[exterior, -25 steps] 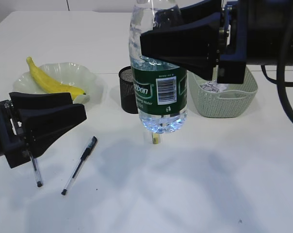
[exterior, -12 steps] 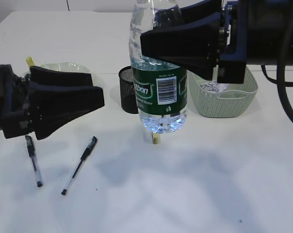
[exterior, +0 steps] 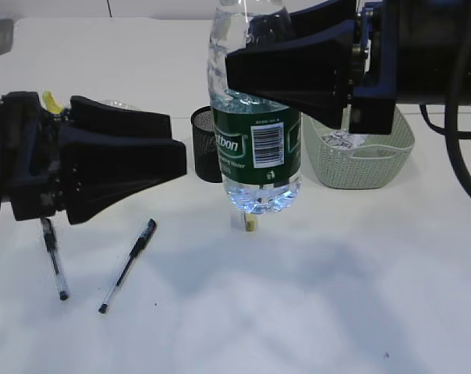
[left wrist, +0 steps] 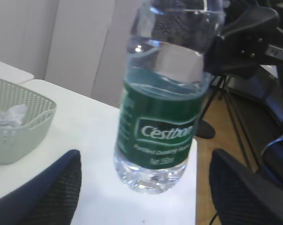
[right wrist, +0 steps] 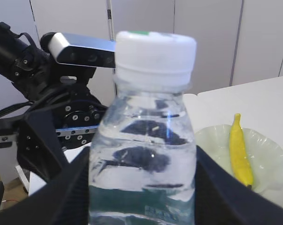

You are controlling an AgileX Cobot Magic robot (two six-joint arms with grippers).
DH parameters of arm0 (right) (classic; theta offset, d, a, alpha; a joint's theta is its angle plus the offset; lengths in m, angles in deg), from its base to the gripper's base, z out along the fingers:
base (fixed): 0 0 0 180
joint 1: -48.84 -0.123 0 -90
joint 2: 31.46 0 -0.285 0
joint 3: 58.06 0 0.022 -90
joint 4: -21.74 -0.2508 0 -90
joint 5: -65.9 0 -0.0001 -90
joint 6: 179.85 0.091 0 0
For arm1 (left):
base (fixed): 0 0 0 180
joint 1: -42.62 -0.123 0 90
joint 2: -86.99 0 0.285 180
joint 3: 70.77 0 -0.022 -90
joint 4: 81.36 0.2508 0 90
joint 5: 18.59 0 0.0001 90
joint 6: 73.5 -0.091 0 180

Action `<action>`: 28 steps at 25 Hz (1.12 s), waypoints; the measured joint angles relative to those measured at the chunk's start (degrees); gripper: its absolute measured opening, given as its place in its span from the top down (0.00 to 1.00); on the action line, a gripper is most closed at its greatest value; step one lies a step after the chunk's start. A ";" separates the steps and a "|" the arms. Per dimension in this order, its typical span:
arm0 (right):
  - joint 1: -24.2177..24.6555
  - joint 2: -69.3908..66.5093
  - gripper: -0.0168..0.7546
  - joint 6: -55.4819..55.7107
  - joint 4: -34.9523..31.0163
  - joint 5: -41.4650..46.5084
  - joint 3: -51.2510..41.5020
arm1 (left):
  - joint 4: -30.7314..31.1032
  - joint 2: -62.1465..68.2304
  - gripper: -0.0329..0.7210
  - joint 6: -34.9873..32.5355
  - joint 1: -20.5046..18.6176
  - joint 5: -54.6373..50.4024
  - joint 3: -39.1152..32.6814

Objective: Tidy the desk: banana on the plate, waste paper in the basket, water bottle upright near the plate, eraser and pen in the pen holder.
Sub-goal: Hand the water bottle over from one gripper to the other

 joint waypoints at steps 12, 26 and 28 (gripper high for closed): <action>0.00 0.00 0.44 0.00 -0.10 0.01 0.00 | -1.77 5.50 0.14 0.06 8.92 -1.81 7.24; -0.09 -0.02 0.44 0.00 -0.10 3.58 0.00 | -4.35 11.76 0.09 0.06 14.38 -1.31 12.41; -0.09 -0.02 0.44 0.00 -0.10 3.82 0.00 | -4.53 12.60 0.09 0.06 14.58 -1.31 12.95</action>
